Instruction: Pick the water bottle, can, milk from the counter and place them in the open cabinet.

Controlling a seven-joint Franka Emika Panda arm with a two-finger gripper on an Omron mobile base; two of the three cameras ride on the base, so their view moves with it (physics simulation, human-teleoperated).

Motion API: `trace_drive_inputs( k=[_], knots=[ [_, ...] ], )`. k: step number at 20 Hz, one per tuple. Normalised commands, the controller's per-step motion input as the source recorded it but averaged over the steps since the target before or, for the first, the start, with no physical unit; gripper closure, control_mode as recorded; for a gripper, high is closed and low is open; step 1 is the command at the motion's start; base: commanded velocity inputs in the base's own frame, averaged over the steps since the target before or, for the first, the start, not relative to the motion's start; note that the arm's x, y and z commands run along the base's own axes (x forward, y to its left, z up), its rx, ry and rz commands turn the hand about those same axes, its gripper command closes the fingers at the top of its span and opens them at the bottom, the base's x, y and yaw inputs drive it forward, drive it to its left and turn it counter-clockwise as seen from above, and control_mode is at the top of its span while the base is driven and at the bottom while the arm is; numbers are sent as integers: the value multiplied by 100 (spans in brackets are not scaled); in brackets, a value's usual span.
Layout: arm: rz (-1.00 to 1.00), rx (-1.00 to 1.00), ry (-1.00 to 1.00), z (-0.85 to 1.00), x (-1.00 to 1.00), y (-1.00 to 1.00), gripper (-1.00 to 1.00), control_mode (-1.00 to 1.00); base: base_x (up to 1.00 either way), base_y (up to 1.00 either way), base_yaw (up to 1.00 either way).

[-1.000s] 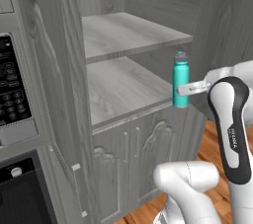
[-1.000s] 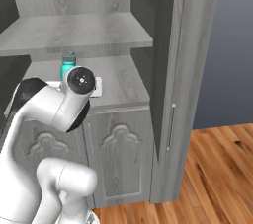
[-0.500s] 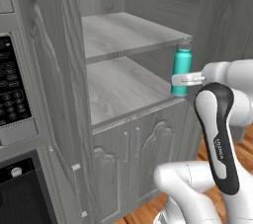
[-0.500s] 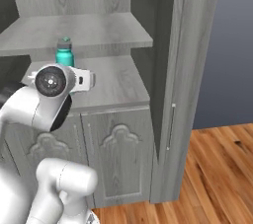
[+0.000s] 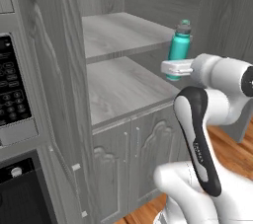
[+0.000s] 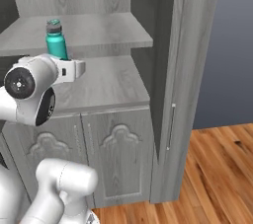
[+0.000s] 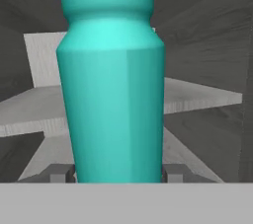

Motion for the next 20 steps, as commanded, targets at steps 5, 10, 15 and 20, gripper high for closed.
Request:
trace_drive_inputs(
  k=[5,10,15,20],
  knots=[
    [-4,0,1,60,0,0,100,-100,0,0,0],
    [0,0,10,49,0,0,100,-100,0,0,0],
    [0,0,10,29,2,0,100,-100,0,0,0],
    [0,0,6,5,37,0,100,-100,0,0,0]
  ],
)
